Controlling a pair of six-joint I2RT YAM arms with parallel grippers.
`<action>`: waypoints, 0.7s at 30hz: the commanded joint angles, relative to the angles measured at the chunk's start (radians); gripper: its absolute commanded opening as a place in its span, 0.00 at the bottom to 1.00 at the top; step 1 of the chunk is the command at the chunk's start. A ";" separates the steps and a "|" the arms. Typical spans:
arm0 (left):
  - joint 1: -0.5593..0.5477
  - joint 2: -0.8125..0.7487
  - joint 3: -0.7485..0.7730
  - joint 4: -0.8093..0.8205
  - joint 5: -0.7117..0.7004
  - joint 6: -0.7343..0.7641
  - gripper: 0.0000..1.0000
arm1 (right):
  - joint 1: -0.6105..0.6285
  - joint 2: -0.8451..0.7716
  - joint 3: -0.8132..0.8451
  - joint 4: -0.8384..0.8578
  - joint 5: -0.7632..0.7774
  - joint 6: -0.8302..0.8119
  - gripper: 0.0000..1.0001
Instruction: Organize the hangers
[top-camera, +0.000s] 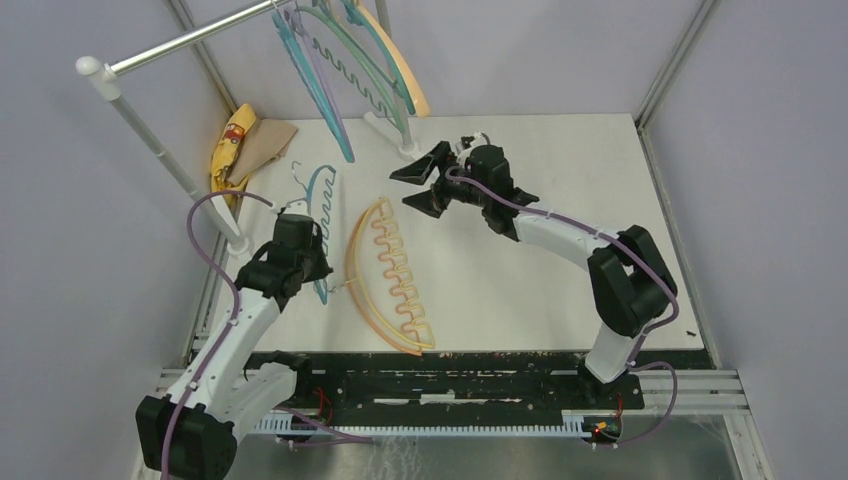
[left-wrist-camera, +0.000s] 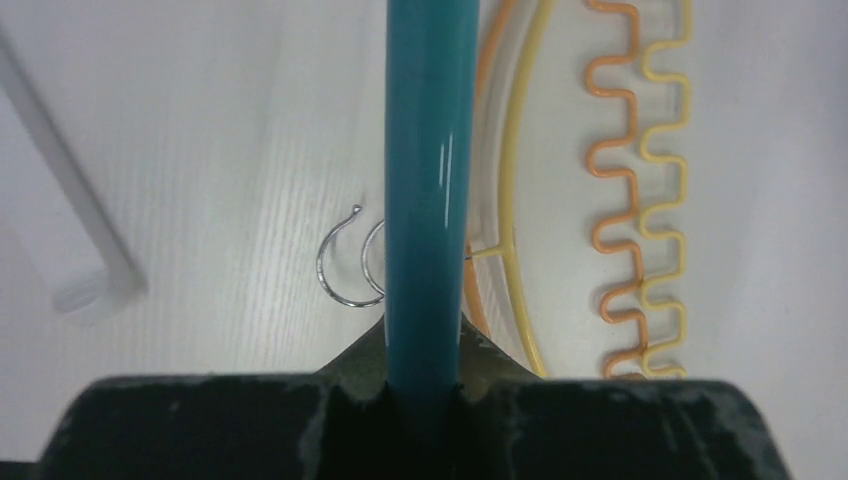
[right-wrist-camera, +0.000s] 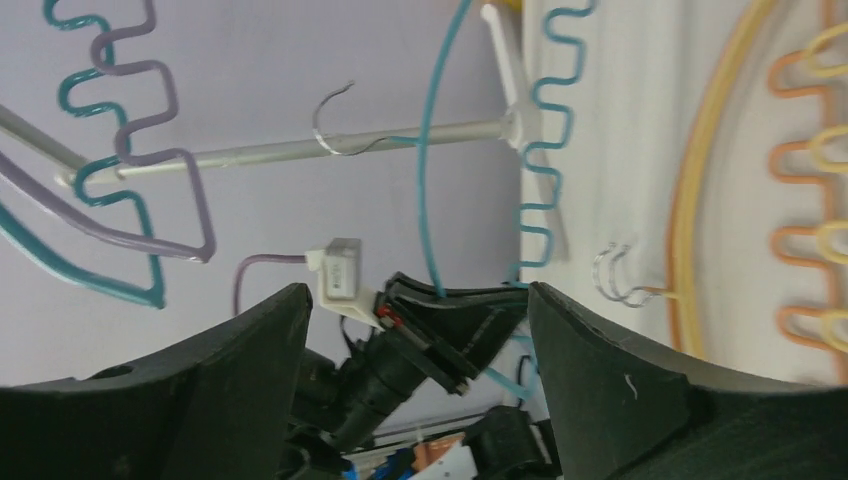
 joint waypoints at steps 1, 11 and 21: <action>-0.002 -0.022 0.104 -0.019 -0.253 -0.081 0.03 | -0.028 -0.103 -0.025 -0.239 0.024 -0.227 0.88; -0.001 0.084 0.496 -0.105 -0.581 -0.007 0.03 | -0.082 -0.210 -0.143 -0.404 0.074 -0.398 0.89; -0.003 0.248 0.760 -0.101 -0.689 0.098 0.03 | -0.158 -0.239 -0.201 -0.416 0.033 -0.420 0.88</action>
